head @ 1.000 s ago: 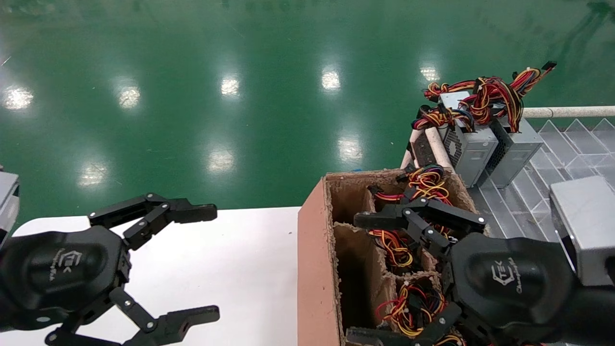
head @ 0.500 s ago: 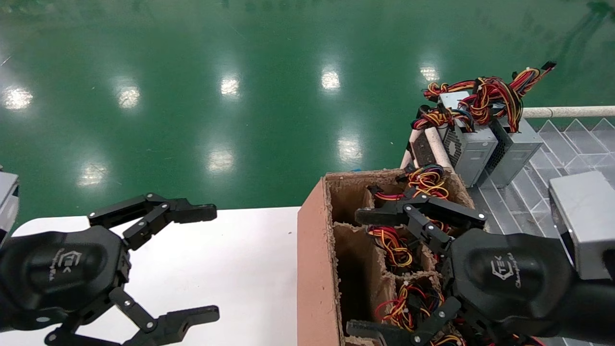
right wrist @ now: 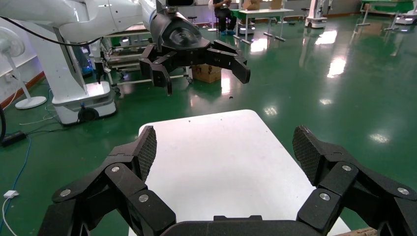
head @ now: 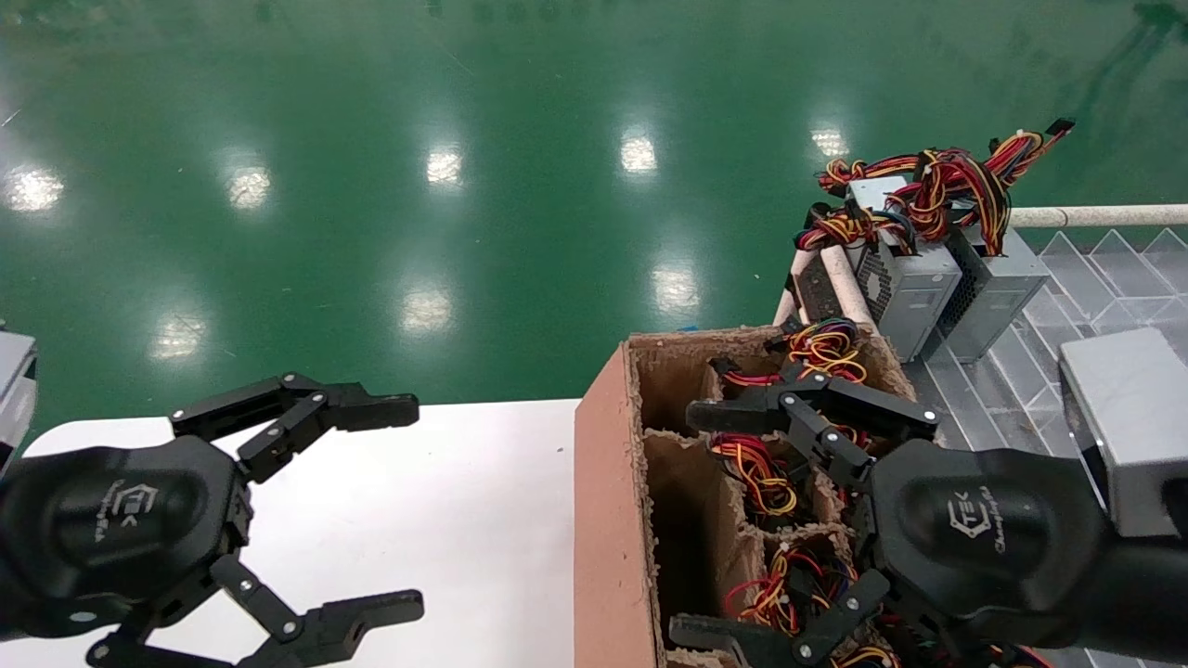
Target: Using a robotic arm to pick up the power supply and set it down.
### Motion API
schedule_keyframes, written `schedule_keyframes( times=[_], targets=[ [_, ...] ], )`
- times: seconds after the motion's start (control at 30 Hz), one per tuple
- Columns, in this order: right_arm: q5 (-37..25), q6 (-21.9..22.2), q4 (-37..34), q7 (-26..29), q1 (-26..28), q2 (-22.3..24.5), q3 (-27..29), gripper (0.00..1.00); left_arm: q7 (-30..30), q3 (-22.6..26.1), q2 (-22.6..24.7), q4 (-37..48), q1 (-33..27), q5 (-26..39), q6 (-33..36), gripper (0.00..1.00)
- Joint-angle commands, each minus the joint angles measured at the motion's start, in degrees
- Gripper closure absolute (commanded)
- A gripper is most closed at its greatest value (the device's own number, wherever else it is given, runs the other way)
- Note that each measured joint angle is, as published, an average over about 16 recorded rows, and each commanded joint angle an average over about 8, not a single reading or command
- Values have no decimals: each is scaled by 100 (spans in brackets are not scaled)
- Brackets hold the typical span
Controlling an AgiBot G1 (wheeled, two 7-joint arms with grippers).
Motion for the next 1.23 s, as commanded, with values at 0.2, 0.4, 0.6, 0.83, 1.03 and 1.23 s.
schedule_keyframes(
  times=[0.2, 0.4, 0.6, 0.83, 1.03, 1.23],
  targets=[
    [-1, 2, -3, -3, 2, -1, -3, 0, 0, 0, 0, 0, 0, 0, 0, 0],
    [-2, 4, -6, -4, 4, -1, -3, 0, 0, 0, 0, 0, 0, 0, 0, 0],
    [-2, 4, -8, -4, 6, -1, -3, 0, 0, 0, 0, 0, 0, 0, 0, 0],
    [-2, 4, -9, -4, 7, -1, -3, 0, 0, 0, 0, 0, 0, 0, 0, 0],
    [-2, 4, -9, -4, 7, -1, -3, 0, 0, 0, 0, 0, 0, 0, 0, 0],
    [-2, 4, -9, -4, 7, -1, -3, 0, 0, 0, 0, 0, 0, 0, 0, 0]
  ],
)
